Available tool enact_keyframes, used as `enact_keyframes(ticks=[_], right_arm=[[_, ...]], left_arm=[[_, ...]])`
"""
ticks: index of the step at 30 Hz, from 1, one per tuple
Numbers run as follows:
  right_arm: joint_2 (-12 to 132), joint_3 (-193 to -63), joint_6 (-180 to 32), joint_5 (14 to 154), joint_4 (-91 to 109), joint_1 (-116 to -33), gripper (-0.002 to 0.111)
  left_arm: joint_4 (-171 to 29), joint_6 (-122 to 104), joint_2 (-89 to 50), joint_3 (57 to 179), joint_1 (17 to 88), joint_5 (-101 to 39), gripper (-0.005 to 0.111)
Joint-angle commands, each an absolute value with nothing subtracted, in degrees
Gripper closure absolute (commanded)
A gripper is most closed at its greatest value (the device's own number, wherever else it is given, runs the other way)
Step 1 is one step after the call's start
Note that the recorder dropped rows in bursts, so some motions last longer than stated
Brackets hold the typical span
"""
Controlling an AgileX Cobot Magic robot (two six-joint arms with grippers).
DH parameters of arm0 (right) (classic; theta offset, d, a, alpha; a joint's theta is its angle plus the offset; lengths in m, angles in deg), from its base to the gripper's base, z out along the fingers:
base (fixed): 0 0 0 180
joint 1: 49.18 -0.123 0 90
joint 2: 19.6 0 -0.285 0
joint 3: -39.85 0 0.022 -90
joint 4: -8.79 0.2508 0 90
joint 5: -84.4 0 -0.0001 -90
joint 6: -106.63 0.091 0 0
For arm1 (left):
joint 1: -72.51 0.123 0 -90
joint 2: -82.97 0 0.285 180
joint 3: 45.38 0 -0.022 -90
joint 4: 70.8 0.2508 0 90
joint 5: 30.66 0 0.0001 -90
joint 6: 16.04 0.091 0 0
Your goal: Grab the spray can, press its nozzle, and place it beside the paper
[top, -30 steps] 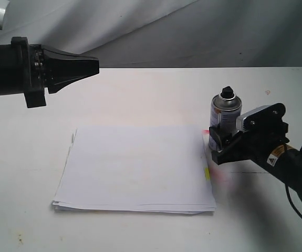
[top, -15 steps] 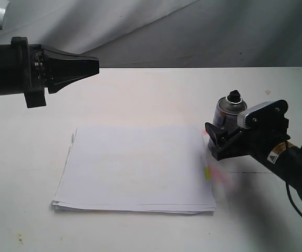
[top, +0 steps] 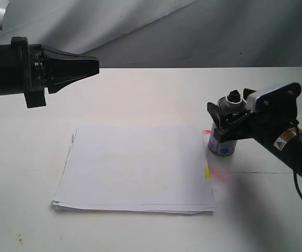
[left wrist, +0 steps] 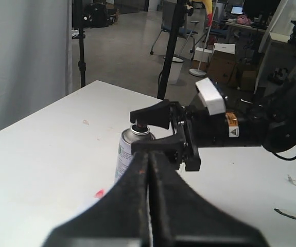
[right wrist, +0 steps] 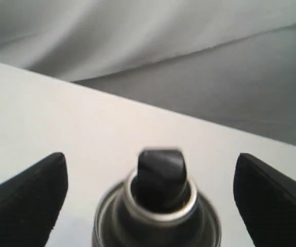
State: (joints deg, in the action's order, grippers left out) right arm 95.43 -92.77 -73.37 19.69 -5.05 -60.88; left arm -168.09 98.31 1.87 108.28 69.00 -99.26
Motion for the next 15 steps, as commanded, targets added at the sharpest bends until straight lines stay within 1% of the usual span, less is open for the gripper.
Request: enact_keyframes(ticks=[1,5,15], right_arm=[[86.7,-92.7,-71.6,26.0,-8.2,-60.7,0.028],[77.2,-92.7,-70.3,35.2,-10.8,-60.7,0.028],[54.9,-92.7,-65.5,46.2,-12.7,-60.7,0.028]], left_arm=[[-168.8,98.1,1.6,108.0,69.1,-99.2,0.107],[-168.8,98.1,1.6,108.0,69.1,-99.2,0.107],[-170.7,96.5,-0.3,109.1,69.1,-100.6,0.107]])
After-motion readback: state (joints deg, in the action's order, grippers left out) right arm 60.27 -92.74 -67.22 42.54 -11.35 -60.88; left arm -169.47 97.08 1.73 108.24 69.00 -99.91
